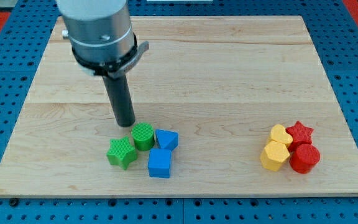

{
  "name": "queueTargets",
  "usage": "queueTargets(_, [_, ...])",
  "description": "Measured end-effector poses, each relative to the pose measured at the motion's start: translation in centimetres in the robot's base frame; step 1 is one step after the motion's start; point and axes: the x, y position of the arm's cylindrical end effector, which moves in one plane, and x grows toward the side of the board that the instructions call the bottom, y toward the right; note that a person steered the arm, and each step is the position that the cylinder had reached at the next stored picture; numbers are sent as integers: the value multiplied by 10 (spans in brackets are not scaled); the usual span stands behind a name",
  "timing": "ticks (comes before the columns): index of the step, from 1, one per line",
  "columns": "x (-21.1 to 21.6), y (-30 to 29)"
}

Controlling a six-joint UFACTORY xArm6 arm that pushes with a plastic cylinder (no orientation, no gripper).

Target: Place robot arm in middle right center of the board

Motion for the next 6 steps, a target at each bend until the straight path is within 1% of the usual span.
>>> queueTargets(1, [-38,24])
queueTargets(2, [-59,97])
queueTargets(3, [-79,191])
queueTargets(4, [-72,299])
queueTargets(5, [-34,396])
queueTargets(6, [10,442])
